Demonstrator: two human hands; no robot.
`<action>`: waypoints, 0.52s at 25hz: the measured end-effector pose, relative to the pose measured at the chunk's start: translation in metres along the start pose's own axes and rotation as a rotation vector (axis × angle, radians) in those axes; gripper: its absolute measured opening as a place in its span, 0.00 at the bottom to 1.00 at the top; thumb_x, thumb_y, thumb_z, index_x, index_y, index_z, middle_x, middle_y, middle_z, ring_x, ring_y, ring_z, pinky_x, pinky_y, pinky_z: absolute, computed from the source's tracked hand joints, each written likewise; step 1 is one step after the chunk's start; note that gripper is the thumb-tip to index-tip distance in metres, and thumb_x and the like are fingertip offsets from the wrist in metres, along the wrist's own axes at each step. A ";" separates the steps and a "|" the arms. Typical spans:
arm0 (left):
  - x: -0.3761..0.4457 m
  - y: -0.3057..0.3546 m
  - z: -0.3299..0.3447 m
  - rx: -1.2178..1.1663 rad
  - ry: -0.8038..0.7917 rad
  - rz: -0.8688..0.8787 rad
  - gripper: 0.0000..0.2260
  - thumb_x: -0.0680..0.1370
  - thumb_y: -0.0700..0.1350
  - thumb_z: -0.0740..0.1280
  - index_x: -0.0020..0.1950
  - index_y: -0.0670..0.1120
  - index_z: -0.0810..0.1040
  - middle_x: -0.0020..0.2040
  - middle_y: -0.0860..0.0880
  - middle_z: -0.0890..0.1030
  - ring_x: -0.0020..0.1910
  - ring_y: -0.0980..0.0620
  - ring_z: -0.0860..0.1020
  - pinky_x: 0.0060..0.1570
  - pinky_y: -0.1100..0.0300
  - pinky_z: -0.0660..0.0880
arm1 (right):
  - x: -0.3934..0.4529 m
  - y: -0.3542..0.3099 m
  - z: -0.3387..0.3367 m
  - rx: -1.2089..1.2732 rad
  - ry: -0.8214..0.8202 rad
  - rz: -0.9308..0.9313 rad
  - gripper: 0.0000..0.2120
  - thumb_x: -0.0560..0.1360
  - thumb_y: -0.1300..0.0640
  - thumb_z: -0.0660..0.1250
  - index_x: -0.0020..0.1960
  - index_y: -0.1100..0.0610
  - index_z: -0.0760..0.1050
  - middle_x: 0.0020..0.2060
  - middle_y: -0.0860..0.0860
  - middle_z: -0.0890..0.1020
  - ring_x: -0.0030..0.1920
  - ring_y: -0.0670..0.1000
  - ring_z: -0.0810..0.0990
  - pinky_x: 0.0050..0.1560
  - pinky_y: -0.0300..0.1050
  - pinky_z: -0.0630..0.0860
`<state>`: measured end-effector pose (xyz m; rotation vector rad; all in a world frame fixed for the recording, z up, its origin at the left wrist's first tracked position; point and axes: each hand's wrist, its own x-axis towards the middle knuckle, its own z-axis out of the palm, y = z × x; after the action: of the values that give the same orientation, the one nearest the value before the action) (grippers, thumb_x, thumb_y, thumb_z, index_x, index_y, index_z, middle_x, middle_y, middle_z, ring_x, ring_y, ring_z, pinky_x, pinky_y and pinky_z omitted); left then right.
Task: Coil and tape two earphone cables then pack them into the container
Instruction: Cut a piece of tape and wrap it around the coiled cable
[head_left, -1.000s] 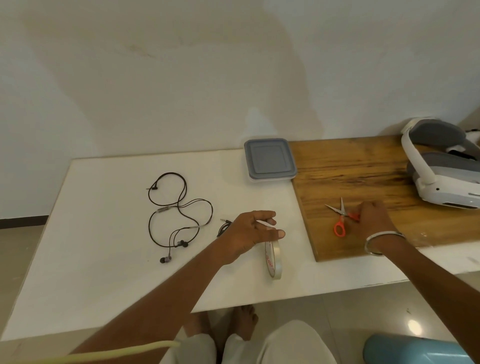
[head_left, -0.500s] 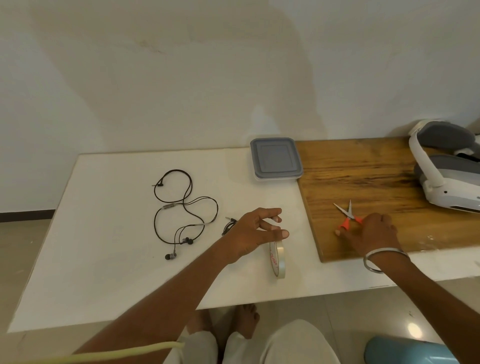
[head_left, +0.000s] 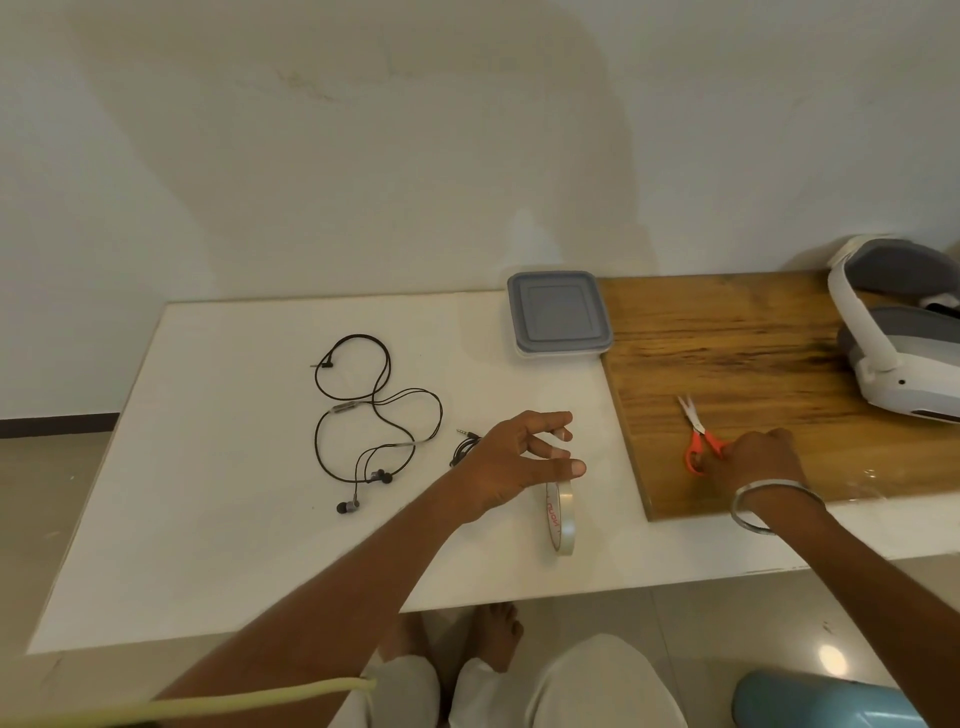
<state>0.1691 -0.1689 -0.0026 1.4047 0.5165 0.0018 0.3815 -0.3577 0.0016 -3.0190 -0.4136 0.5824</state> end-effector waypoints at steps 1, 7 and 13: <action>0.000 0.000 0.000 0.001 -0.001 0.003 0.26 0.71 0.43 0.76 0.68 0.51 0.74 0.59 0.51 0.78 0.57 0.51 0.80 0.61 0.54 0.77 | -0.002 -0.004 -0.004 0.018 -0.015 0.006 0.23 0.73 0.40 0.64 0.30 0.58 0.69 0.37 0.58 0.75 0.31 0.53 0.72 0.37 0.44 0.66; -0.001 0.001 0.001 -0.015 -0.007 0.013 0.27 0.71 0.41 0.76 0.69 0.49 0.73 0.59 0.50 0.78 0.58 0.51 0.80 0.58 0.58 0.78 | -0.036 -0.033 -0.026 0.254 -0.203 -0.276 0.11 0.73 0.54 0.68 0.32 0.56 0.78 0.25 0.51 0.76 0.29 0.51 0.75 0.31 0.39 0.68; -0.003 0.002 0.000 0.038 -0.046 0.013 0.29 0.71 0.42 0.76 0.71 0.50 0.72 0.60 0.51 0.77 0.56 0.54 0.79 0.54 0.61 0.78 | -0.051 -0.037 -0.042 0.213 -0.800 -0.304 0.06 0.72 0.57 0.70 0.44 0.60 0.77 0.40 0.58 0.84 0.42 0.56 0.84 0.45 0.46 0.82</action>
<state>0.1676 -0.1696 0.0004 1.4420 0.4712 -0.0297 0.3416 -0.3348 0.0626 -2.3302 -0.7465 1.6529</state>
